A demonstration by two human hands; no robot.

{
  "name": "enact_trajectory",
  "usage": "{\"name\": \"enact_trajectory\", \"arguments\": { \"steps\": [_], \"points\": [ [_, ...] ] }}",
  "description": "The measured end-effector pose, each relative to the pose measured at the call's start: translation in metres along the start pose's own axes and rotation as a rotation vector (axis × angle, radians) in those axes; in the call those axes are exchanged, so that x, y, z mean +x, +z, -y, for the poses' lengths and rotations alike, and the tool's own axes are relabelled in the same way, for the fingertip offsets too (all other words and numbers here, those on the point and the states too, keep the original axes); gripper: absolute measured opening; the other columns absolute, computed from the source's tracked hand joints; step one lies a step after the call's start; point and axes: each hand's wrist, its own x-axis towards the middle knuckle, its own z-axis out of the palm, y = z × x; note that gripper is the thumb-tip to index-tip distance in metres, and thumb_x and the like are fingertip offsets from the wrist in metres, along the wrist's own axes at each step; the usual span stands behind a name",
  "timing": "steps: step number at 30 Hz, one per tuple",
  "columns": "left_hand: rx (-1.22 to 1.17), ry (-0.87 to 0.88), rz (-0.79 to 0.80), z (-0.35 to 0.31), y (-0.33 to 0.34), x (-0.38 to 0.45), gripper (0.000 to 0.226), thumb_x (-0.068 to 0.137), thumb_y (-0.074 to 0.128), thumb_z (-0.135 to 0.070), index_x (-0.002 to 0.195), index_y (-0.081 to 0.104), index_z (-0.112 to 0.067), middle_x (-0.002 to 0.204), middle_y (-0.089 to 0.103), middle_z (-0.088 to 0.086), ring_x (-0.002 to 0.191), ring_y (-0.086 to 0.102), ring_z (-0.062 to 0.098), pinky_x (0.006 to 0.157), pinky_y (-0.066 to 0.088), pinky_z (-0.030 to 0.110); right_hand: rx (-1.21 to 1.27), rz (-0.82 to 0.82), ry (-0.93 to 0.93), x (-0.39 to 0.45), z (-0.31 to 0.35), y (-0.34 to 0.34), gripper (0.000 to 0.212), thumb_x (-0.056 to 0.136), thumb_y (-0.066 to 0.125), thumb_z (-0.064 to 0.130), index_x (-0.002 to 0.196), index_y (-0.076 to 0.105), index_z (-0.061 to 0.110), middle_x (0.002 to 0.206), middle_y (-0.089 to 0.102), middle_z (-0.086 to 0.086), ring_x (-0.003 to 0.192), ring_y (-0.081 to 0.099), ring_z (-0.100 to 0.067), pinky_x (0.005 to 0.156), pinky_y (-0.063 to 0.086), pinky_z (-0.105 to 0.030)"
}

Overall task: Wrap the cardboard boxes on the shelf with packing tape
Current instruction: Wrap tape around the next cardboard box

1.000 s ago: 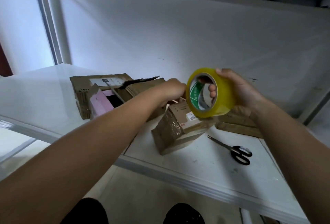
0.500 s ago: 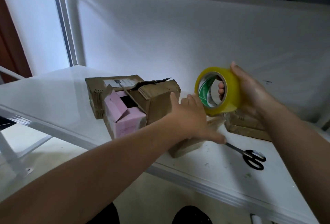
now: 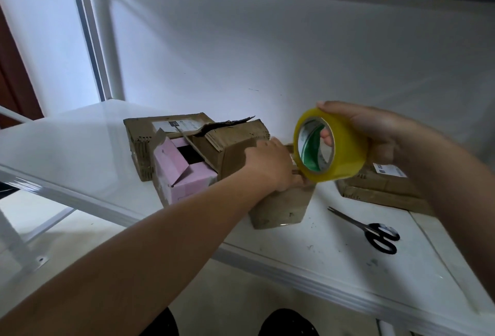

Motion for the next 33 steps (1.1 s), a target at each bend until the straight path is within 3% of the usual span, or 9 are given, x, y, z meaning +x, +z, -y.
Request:
{"name": "enact_trajectory", "arguments": {
  "steps": [3, 7, 11, 17, 19, 23, 26, 30, 33],
  "points": [
    [-0.035, -0.103, 0.010, 0.001, -0.001, 0.008, 0.084, 0.092, 0.053, -0.049, 0.149, 0.013, -0.002, 0.150, 0.026, 0.016, 0.138, 0.026, 0.035, 0.103, 0.036, 0.048, -0.159, 0.131, 0.082, -0.008, -0.013, 0.008, 0.044, 0.068, 0.063, 0.055, 0.074, 0.068, 0.011, 0.061, 0.067, -0.007, 0.048, 0.064, -0.017, 0.047, 0.051, -0.025],
    [-0.006, -0.143, 0.039, -0.011, -0.001, 0.013, 0.087, 0.091, 0.057, -0.034, 0.149, 0.003, 0.004, 0.149, 0.026, 0.020, 0.137, 0.024, 0.036, 0.100, 0.036, 0.050, -0.146, 0.058, 0.116, -0.010, -0.044, 0.011, 0.055, 0.065, 0.067, 0.054, 0.093, 0.069, 0.007, 0.067, 0.070, -0.009, 0.052, 0.066, -0.017, 0.048, 0.052, -0.024],
    [-0.060, -0.117, -0.006, -0.007, 0.002, 0.013, 0.095, 0.089, 0.054, -0.022, 0.149, -0.018, -0.009, 0.149, 0.027, 0.025, 0.135, 0.026, 0.039, 0.094, 0.038, 0.052, -0.090, 0.032, 0.089, -0.009, -0.059, 0.009, 0.061, 0.061, 0.067, 0.053, 0.102, 0.066, 0.008, 0.064, 0.068, -0.007, 0.051, 0.063, -0.016, 0.049, 0.051, -0.024],
    [-0.078, -0.025, 0.002, -0.007, 0.000, 0.008, 0.113, 0.076, 0.055, -0.074, 0.152, -0.007, -0.018, 0.151, 0.027, 0.018, 0.138, 0.025, 0.037, 0.098, 0.036, 0.051, -0.266, -0.092, -0.050, -0.013, -0.016, -0.021, 0.086, 0.034, 0.067, 0.068, 0.105, 0.066, 0.019, 0.089, 0.074, -0.010, 0.079, 0.071, -0.029, 0.062, 0.056, -0.033],
    [-0.093, -0.046, -0.022, -0.009, 0.000, 0.008, 0.117, 0.073, 0.057, -0.076, 0.151, -0.004, -0.013, 0.150, 0.030, 0.018, 0.137, 0.027, 0.036, 0.097, 0.037, 0.050, -0.304, -0.095, -0.020, -0.014, -0.013, -0.023, 0.082, 0.033, 0.068, 0.068, 0.099, 0.067, 0.019, 0.080, 0.075, -0.007, 0.069, 0.072, -0.027, 0.054, 0.056, -0.031],
    [-0.189, -0.070, -0.059, -0.006, 0.002, 0.015, 0.098, 0.073, 0.063, -0.069, 0.140, 0.016, -0.015, 0.135, 0.045, 0.014, 0.125, 0.040, 0.032, 0.080, 0.036, 0.041, -0.300, -0.067, 0.082, -0.002, -0.056, -0.007, 0.064, 0.055, 0.070, 0.062, 0.098, 0.068, 0.015, 0.082, 0.074, -0.009, 0.074, 0.071, -0.027, 0.067, 0.057, -0.034],
    [-0.138, -0.035, -0.019, -0.006, 0.002, 0.017, 0.099, 0.076, 0.058, -0.072, 0.146, 0.011, -0.021, 0.138, 0.043, 0.015, 0.126, 0.038, 0.034, 0.084, 0.038, 0.043, -0.129, -0.042, 0.167, 0.006, -0.083, 0.004, 0.041, 0.079, 0.065, 0.050, 0.096, 0.067, 0.013, 0.067, 0.073, -0.006, 0.055, 0.069, -0.017, 0.048, 0.053, -0.023],
    [-0.087, -0.009, -0.019, -0.004, -0.001, 0.016, 0.085, 0.079, 0.053, -0.073, 0.145, 0.025, -0.027, 0.139, 0.044, 0.012, 0.127, 0.039, 0.034, 0.092, 0.039, 0.045, -0.066, -0.039, 0.143, 0.003, -0.091, 0.012, 0.037, 0.081, 0.065, 0.047, 0.094, 0.063, 0.013, 0.059, 0.071, -0.002, 0.048, 0.067, -0.013, 0.041, 0.048, -0.019],
    [-0.190, 0.003, 0.023, 0.003, -0.015, 0.018, 0.088, 0.076, 0.055, -0.074, 0.143, 0.033, -0.022, 0.138, 0.048, 0.006, 0.124, 0.046, 0.030, 0.096, 0.042, 0.039, -0.077, -0.037, 0.012, -0.008, -0.082, 0.003, 0.052, 0.065, 0.069, 0.052, 0.100, 0.067, 0.013, 0.077, 0.074, -0.008, 0.067, 0.071, -0.022, 0.054, 0.055, -0.026]
  ]
}}
